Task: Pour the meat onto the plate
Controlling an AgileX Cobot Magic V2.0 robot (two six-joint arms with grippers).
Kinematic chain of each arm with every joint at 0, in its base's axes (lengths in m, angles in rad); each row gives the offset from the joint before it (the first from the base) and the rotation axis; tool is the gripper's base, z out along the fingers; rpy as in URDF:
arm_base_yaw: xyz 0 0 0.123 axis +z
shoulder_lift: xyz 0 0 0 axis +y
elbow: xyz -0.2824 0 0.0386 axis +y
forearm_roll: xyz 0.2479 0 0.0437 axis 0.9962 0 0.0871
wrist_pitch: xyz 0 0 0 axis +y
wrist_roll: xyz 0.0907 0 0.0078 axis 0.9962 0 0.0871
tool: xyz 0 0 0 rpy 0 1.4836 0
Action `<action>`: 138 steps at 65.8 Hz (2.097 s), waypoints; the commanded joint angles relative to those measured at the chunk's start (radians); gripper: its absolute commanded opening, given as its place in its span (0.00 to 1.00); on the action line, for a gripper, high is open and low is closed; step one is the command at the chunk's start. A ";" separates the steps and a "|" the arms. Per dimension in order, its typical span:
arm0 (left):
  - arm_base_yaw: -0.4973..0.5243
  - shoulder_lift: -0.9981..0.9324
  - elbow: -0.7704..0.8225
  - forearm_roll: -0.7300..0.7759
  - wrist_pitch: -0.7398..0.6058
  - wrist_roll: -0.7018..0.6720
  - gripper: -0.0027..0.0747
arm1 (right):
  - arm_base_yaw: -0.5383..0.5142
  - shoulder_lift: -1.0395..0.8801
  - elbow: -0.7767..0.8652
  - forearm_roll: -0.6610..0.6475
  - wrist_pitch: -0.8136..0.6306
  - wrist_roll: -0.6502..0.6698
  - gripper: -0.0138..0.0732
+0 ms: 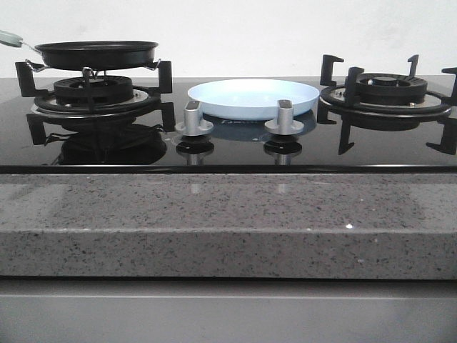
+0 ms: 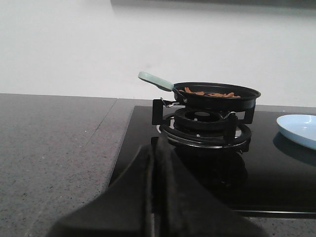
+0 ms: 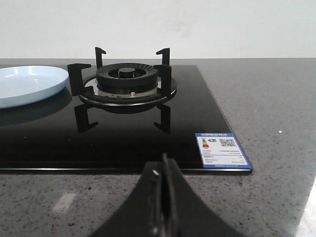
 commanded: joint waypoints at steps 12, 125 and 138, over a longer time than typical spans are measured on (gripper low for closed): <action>-0.007 -0.015 -0.055 -0.024 -0.085 -0.013 0.01 | -0.007 -0.016 -0.035 0.001 -0.089 -0.004 0.08; -0.007 0.607 -0.733 -0.018 0.601 0.000 0.67 | -0.005 0.591 -0.655 0.012 0.532 -0.004 0.75; -0.007 0.607 -0.733 -0.018 0.582 0.000 0.67 | 0.077 0.661 -0.734 0.044 0.565 -0.068 0.75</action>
